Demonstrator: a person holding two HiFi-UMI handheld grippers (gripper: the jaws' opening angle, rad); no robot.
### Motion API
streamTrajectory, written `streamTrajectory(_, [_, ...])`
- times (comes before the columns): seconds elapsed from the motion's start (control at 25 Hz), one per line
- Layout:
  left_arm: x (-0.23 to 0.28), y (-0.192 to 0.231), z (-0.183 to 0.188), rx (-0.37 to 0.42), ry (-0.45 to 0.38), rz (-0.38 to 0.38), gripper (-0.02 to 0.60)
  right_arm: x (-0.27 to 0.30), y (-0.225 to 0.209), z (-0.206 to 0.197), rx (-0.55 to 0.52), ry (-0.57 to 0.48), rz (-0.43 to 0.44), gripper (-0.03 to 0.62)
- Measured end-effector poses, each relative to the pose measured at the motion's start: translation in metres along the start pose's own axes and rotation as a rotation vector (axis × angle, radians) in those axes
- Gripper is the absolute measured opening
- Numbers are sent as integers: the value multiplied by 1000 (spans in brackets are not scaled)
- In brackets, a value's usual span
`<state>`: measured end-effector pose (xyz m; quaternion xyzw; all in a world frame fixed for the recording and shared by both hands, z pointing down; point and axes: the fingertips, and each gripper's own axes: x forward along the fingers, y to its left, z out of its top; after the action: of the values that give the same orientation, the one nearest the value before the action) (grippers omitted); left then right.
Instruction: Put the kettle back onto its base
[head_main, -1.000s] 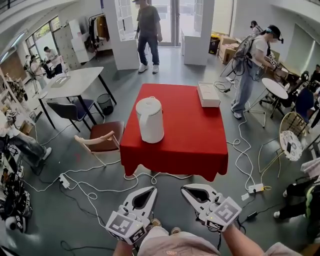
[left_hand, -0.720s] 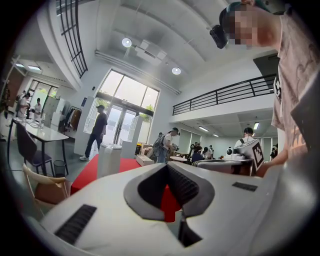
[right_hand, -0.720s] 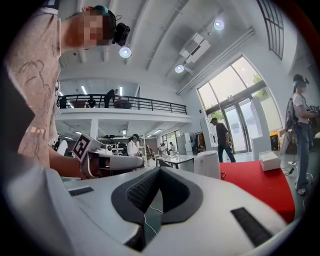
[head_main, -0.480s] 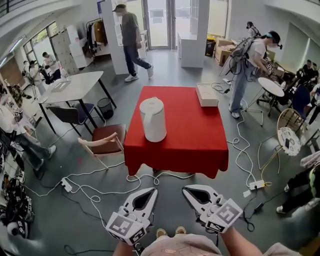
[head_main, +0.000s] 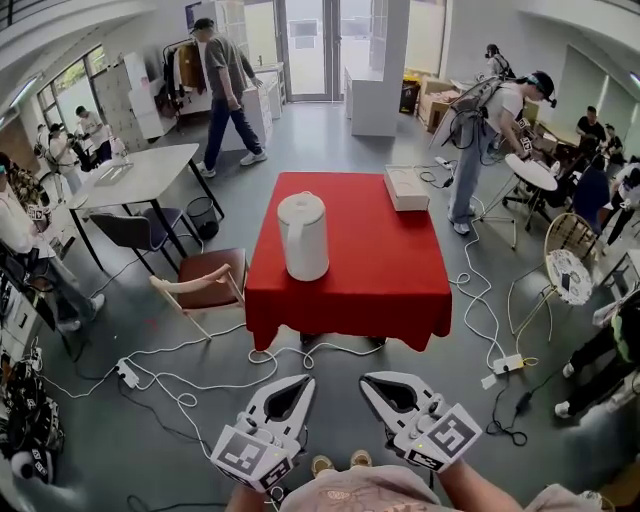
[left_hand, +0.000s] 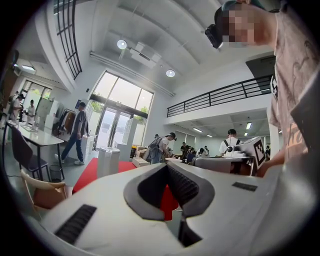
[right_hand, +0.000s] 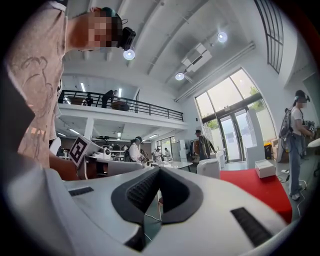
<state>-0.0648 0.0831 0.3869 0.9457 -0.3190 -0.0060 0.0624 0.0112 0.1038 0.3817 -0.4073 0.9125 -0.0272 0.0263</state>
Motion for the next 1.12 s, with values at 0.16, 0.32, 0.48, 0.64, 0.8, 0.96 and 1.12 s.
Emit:
streamTrajectory(0.16, [-1, -3, -1, 0, 6, -18, -2, 0, 0, 0, 16, -3, -13, 2])
streamTrajectory(0.32, [-2, -5, -3, -6, 10, -30, -2, -1, 1, -1, -6, 0, -27, 2])
streamTrajectory(0.48, [-2, -5, -5, -7, 16, -34, -2, 0, -1, -2, -6, 6, -21, 2])
streamTrajectory(0.64, [-1, -5, -4, -7, 21, -34, -2, 0, -3, -4, 13, 17, -19, 2])
streamTrajectory(0.8, [-3, -7, -6, -5, 27, -29, -2, -3, -3, -5, 30, 21, -11, 2])
streamTrajectory(0.96, [-2, -12, -7, -2, 31, -26, -2, -8, -6, -6, 20, 31, -7, 2])
streamTrajectory(1.12, [0, -14, -7, 2, 36, -24, -2, -11, -8, -4, 19, 31, 2, 2])
